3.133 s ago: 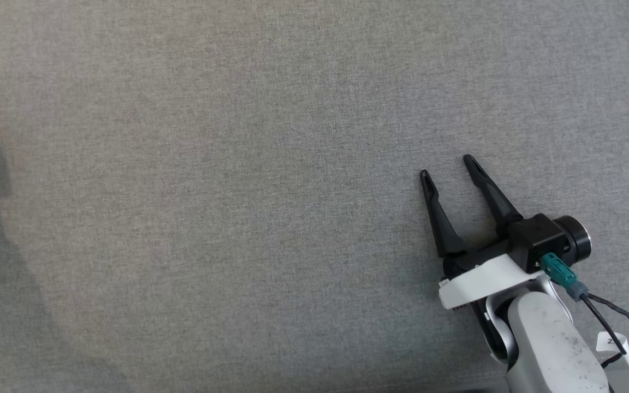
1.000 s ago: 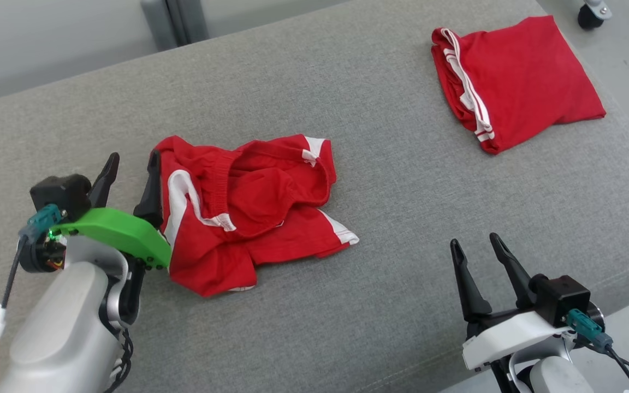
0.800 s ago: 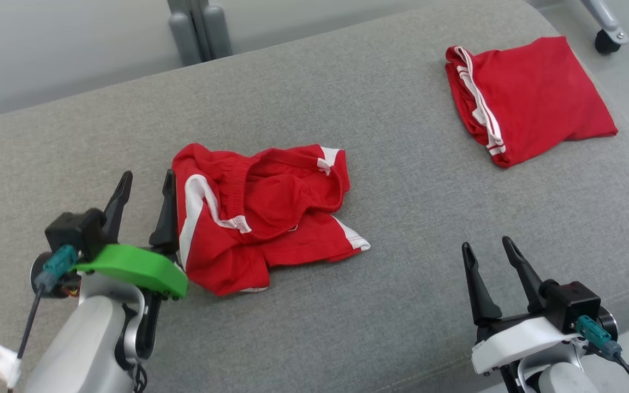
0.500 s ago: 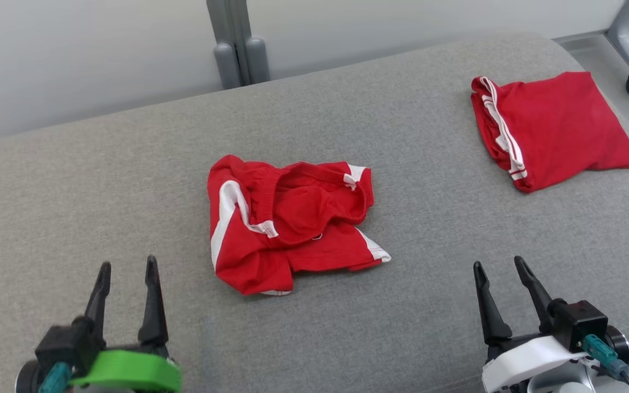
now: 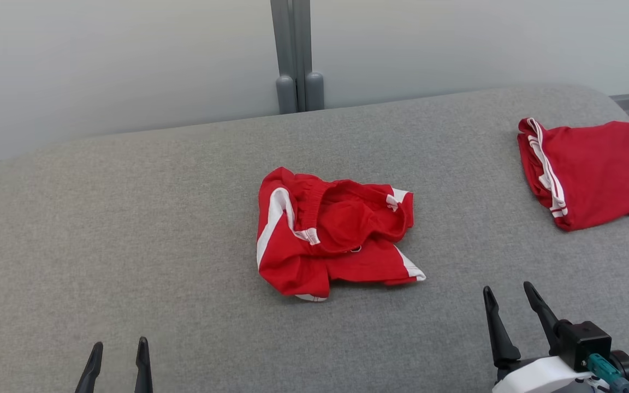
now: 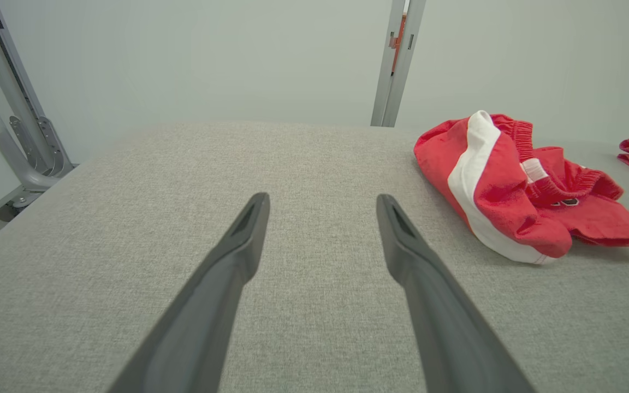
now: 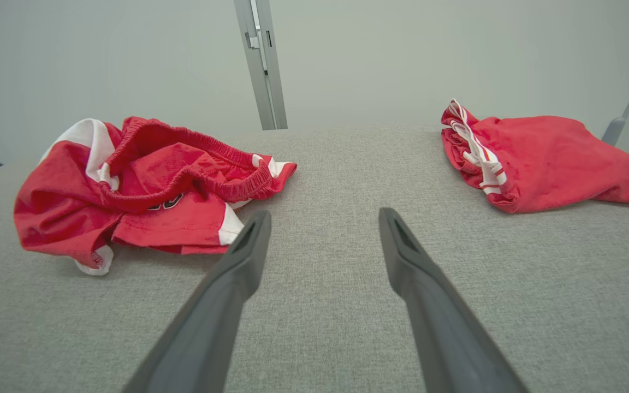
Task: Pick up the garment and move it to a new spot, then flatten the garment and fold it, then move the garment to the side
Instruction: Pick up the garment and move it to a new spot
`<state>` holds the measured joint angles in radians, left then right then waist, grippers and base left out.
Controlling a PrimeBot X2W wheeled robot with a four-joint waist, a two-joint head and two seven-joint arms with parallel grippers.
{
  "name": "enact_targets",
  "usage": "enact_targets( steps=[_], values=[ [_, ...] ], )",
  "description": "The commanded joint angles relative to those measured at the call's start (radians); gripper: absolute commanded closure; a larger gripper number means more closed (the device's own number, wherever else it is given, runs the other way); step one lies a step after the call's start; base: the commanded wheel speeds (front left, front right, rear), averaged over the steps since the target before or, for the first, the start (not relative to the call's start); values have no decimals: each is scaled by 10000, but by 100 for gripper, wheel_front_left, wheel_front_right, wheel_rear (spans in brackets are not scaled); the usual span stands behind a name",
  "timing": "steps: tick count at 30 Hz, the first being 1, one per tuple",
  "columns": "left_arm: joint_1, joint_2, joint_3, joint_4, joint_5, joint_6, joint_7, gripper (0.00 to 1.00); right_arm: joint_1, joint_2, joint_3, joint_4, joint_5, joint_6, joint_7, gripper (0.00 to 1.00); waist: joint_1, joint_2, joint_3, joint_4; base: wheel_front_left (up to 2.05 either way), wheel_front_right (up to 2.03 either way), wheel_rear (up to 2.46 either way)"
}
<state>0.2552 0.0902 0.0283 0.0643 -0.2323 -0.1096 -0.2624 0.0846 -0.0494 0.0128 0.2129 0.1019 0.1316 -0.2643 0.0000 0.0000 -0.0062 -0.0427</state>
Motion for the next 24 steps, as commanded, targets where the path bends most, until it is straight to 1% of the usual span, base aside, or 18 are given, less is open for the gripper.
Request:
enact_targets(
  steps=[1, 7, 24],
  values=[
    [185, -60, 159, 45, 65, -72, -28, 0, 199, -21, -54, 60, -85, -19, 2, 0, 0, 0, -201, 175, 0, 0, 0],
    [309, -256, 466, 192, 297, -203, -29, 0, 237, -21, -51, 81, 13, -19, 2, 0, 0, 0, -257, 230, 0, 0, 0],
    [26, -267, 238, 39, 175, -222, -29, 0, 117, -21, 65, 128, -55, -19, 2, 0, 0, 0, -131, 150, 0, 0, 0]
  ],
)
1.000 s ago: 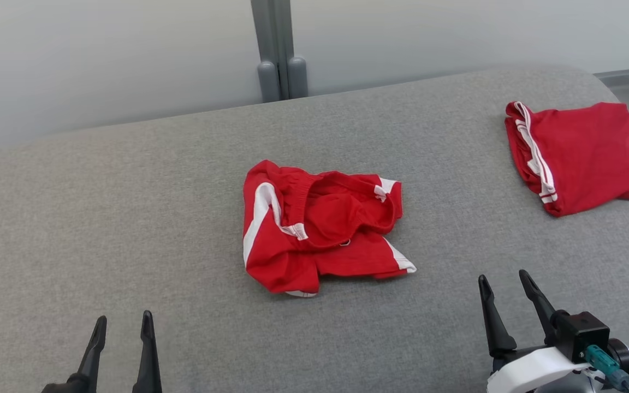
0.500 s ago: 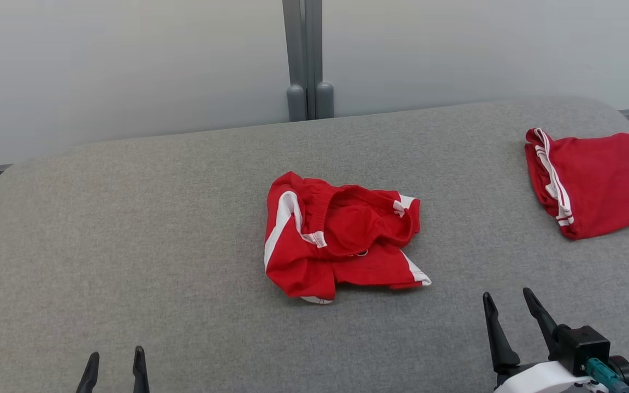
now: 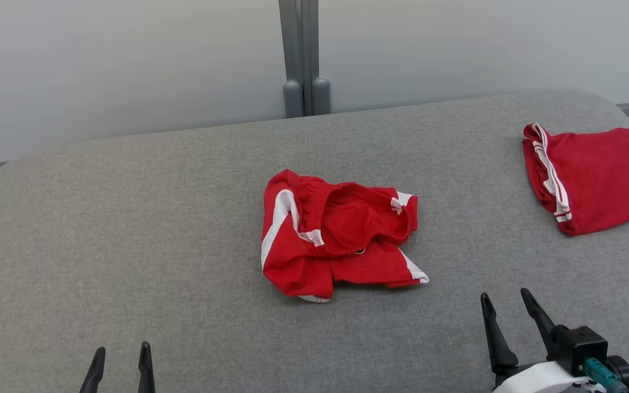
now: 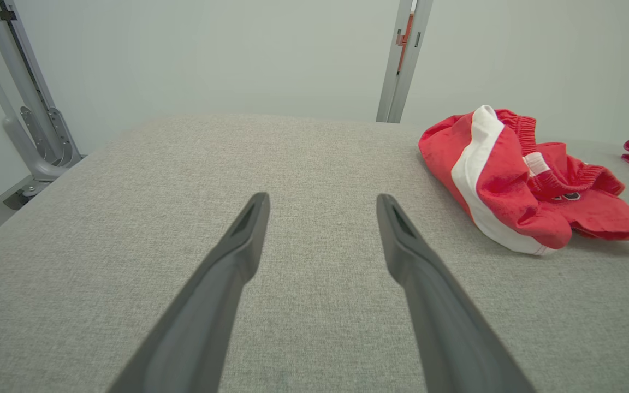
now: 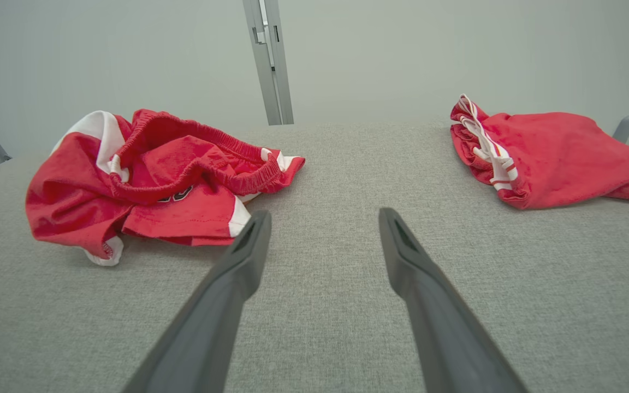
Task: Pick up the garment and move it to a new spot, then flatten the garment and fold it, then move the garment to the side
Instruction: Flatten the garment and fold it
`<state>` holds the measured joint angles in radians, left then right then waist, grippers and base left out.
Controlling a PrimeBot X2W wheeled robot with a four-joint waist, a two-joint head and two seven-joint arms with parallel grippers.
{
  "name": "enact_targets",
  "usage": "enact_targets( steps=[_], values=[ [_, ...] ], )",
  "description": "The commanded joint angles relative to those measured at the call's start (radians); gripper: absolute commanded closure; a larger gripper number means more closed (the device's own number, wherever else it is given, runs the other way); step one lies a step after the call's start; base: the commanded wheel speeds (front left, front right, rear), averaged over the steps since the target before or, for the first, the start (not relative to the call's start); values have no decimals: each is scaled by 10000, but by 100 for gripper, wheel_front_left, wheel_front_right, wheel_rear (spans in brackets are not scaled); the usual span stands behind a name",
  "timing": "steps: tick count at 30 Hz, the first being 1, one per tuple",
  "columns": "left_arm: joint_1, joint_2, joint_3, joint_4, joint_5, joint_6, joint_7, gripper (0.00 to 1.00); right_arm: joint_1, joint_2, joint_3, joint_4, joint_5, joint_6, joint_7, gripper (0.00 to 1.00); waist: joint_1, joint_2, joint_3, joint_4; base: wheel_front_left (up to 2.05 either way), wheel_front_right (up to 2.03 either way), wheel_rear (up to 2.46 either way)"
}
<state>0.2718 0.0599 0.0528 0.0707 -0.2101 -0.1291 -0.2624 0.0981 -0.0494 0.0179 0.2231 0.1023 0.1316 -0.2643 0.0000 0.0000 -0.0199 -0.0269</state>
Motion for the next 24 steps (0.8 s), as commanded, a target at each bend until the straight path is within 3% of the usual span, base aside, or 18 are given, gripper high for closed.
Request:
enact_targets(
  steps=[1, 8, 14, 18, 24],
  values=[
    [-153, 39, -5, -34, -49, -26, -29, 0, -27, -21, 20, 29, -60, -19, 2, 0, 0, 0, 18, -22, 0, 0, 0],
    [-553, -11, -355, -391, 197, -27, -29, 0, -226, -21, 142, 35, -7, -19, 2, 0, 0, 0, 182, -250, 0, 0, 0],
    [-2019, -26, -2022, -448, 124, -27, -28, 0, -537, -20, 438, -93, 105, -19, 2, 0, 0, 0, 546, -845, 0, 0, 0],
    [-3668, -32, -3335, 305, -161, -28, 116, 0, -815, -18, 590, -195, 281, -19, 2, 0, 0, 0, 991, -1389, 0, 0, 0],
    [-6504, -50, -4985, 1788, -968, -9, 1842, 0, -1247, -10, 1033, -309, 696, -18, 2, 0, 0, 0, 1832, -2374, 0, 0, 0]
  ],
)
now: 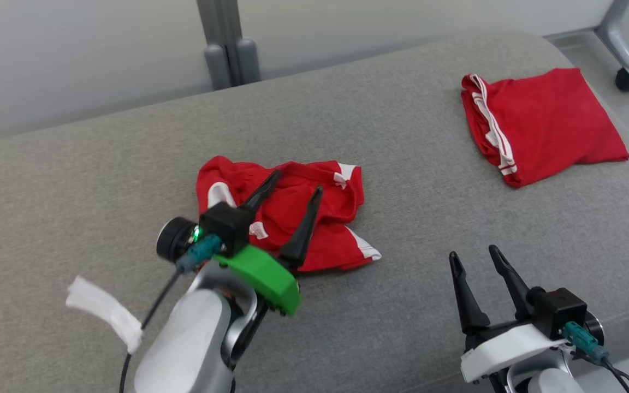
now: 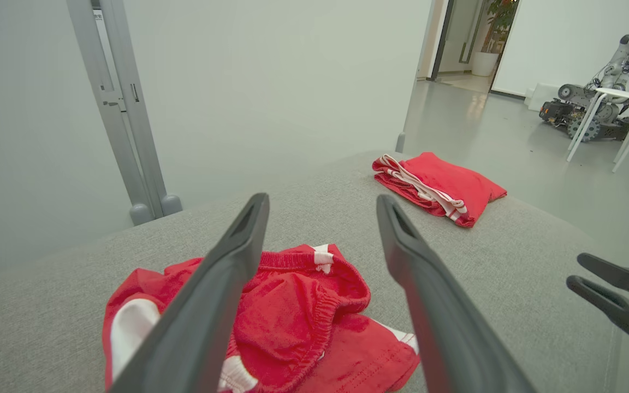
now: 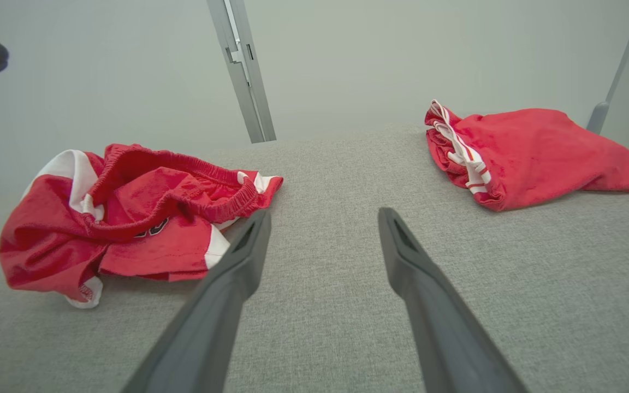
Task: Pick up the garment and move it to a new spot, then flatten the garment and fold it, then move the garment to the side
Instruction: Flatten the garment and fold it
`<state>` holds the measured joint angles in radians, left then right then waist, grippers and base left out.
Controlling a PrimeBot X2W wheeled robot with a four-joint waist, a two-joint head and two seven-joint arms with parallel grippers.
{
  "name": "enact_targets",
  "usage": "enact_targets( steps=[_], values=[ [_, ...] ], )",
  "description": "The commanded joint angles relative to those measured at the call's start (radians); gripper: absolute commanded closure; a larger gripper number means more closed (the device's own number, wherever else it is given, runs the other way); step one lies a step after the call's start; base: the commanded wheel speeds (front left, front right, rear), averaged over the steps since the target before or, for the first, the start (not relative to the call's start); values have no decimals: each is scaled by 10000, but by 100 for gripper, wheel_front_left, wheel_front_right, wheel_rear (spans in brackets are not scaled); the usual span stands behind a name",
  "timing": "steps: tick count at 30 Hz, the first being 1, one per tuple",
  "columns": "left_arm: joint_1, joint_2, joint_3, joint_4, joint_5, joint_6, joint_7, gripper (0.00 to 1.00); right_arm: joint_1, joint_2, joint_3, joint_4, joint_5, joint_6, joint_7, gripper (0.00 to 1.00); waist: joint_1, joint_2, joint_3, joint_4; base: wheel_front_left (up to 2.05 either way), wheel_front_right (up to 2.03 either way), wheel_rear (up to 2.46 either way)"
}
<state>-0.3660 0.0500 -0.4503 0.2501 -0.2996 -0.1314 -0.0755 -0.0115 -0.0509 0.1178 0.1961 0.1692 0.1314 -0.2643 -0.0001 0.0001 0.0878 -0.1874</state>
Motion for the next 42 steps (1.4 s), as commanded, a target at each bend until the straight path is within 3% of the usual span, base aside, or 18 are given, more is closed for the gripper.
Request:
enact_targets(
  steps=[1, 5, 11, 14, 19, 28, 29, 30, 31, 36, 42],
  values=[
    [-562, 41, -18, 196, -706, 18, 198, 0, -235, 7, 119, -86, 143, -16, 2, 0, 1, -1, 907, -952, 0, 0, 0],
    [-2177, 38, -696, 1351, -1787, 391, 1455, 0, -405, -1, 365, -275, 600, -16, 2, 0, 1, -1, 1520, -1719, 0, 0, 0],
    [-3215, 44, -1298, 2612, -2315, 935, 2793, 0, -521, 8, 400, -312, 859, -16, 2, 0, 1, -1, 1984, -2257, 0, 0, 0],
    [-3513, 40, -1577, 3263, -2621, 1540, 3530, 0, -590, 5, 489, -316, 1006, -16, 2, 0, 1, -1, 2102, -2452, 0, 0, 0],
    [-3664, 42, -1631, 3755, -2788, 2248, 3783, 0, -602, 5, 519, -321, 1060, -16, 2, 0, 1, -1, 2079, -2552, 0, 0, 0],
    [-4206, 63, -1313, 4579, -3012, 2624, 3554, 0, -670, 4, 540, -331, 1038, -16, 2, 0, 1, -1, 2098, -2640, 0, 0, 0],
    [-4221, 80, -1367, 4716, -2965, 2534, 3505, 51, -666, 4, 546, -321, 1032, -16, 2, 0, 1, -1, 2098, -2657, 0, 0, 0],
    [-4192, 70, -1406, 4833, -3003, 2433, 3490, 92, -661, 4, 550, -304, 1026, -16, 2, 0, 1, -1, 2092, -2671, 0, 0, 0],
    [-4110, 72, -1379, 4955, -3144, 2304, 3449, 100, -652, 4, 559, -268, 1023, -16, 2, 0, 1, -1, 2073, -2698, 0, 0, 0],
    [-4171, 154, -1266, 5175, -3386, 1668, 2842, 100, -527, 4, 424, -201, 1069, -16, 2, 0, 1, -1, 1914, -2683, 0, 0, 0],
    [-4866, 92, -670, 4046, -4098, 668, 1511, 100, -248, 4, 53, -124, 919, -16, 1, 0, 1, -1, 1533, -2155, 0, 0, 0]
  ],
)
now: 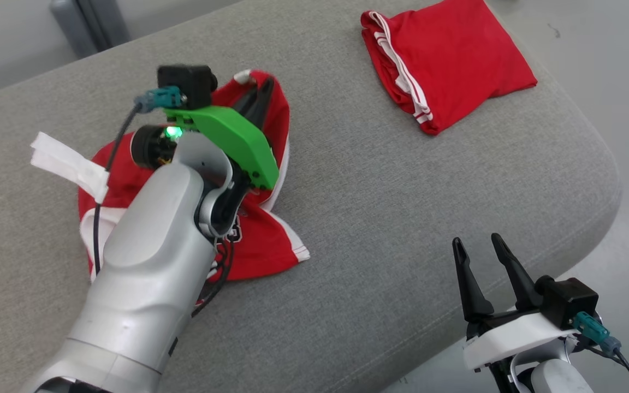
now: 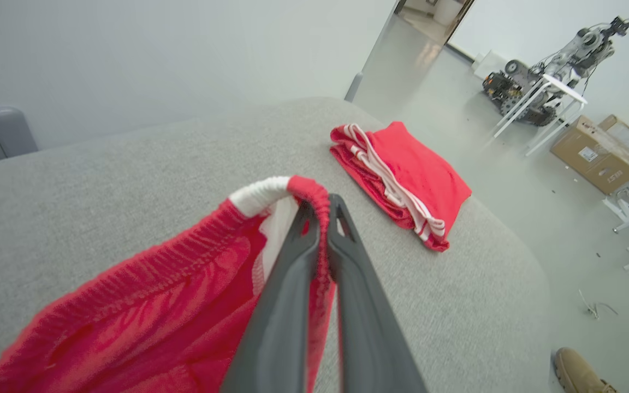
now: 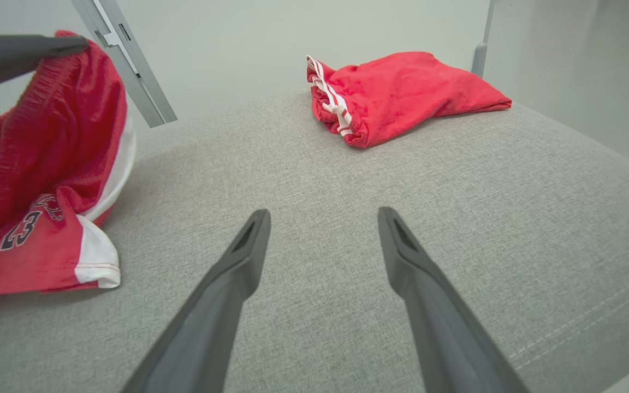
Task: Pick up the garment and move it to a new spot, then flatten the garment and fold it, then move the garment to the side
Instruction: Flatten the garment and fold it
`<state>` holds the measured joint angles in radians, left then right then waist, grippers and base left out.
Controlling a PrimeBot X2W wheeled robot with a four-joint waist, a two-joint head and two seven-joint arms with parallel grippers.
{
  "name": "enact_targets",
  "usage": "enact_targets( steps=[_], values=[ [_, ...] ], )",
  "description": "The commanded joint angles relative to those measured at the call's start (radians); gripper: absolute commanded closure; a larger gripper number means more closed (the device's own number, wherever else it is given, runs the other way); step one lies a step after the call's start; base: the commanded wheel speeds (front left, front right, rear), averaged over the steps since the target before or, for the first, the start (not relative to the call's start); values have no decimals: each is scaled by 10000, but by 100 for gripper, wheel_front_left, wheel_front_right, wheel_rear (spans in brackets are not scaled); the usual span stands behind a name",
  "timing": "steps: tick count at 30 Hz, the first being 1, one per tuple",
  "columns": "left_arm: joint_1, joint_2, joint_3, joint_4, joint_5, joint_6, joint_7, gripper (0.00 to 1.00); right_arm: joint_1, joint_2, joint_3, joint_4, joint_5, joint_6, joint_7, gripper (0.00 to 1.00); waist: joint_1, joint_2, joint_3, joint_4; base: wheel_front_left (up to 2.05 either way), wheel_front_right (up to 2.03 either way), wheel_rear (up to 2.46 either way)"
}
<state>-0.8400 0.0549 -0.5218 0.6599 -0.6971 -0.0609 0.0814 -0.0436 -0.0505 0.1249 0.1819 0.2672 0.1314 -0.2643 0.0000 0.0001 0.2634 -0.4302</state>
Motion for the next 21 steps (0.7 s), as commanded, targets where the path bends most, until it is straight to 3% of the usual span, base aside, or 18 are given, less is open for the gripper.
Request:
enact_targets(
  steps=[1, 6, 11, 15, 21],
  values=[
    [-288, 39, 132, -307, -175, -128, -220, 100, 123, -2, -42, 47, -96, -16, 3, 0, 0, -1, -324, 398, 0, 0, 0],
    [-883, 4, 572, -1832, -823, -442, -1044, 100, 216, -5, -218, 157, -360, -16, 3, 0, 0, -1, -862, 1033, 0, 0, 0],
    [-908, 50, 515, -3356, -1318, -566, -1011, 100, 287, -6, -331, 258, -599, -16, 3, 0, 0, -1, -1414, 1638, 0, 0, 0],
    [70, 300, 131, -4724, -1844, -640, -536, 100, 494, -11, -484, 349, -709, -16, 3, 0, 0, -1, -1740, 2111, 0, 0, 0],
    [3009, 1429, -1228, -6887, -2570, -700, -31, 100, 839, -6, -678, 461, -623, -16, 3, 0, 0, -1, -1978, 2790, 0, 0, 0]
  ],
)
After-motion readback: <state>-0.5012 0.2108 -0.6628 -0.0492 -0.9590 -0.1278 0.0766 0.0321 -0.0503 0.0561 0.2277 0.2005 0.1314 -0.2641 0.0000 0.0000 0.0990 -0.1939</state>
